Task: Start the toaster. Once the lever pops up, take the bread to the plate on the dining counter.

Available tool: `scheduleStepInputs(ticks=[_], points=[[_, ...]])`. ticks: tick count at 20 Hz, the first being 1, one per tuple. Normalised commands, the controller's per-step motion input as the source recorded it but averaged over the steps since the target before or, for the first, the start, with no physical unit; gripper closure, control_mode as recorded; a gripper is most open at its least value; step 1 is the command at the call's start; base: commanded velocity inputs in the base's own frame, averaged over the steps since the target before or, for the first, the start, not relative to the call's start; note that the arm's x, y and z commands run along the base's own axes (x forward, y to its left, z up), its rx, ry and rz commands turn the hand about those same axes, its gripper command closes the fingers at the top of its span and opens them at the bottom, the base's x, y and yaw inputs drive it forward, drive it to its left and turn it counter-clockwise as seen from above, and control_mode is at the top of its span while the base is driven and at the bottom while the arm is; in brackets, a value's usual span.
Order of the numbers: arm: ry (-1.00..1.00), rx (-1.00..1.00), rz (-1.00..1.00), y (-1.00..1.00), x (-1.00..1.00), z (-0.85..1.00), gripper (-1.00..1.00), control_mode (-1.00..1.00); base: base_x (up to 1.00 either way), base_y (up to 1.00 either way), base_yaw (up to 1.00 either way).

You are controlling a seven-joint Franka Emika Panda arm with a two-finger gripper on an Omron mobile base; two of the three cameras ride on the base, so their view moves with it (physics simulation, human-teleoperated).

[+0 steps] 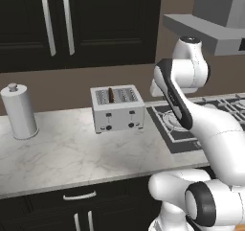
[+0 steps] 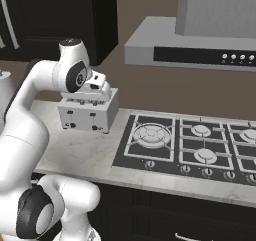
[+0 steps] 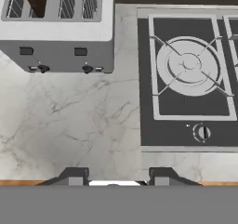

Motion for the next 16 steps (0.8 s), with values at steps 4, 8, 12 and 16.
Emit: scheduleStepInputs(ticks=[4,8,12,16], points=[[0.00,0.00,0.00,0.08,0.01,0.00,-1.00,-1.00,0.00,0.00,0.00],[-0.05,0.00,0.00,0.26,0.00,-0.14,-1.00,-1.00,0.00,0.00,0.00],[-0.20,0.00,0.00,0.43,-0.10,-0.28,-1.00,-1.00,0.00,0.00,0.00],[-0.33,0.00,0.00,0.41,-0.29,-0.26,-1.00,-1.00,0.00,0.00,0.00]])
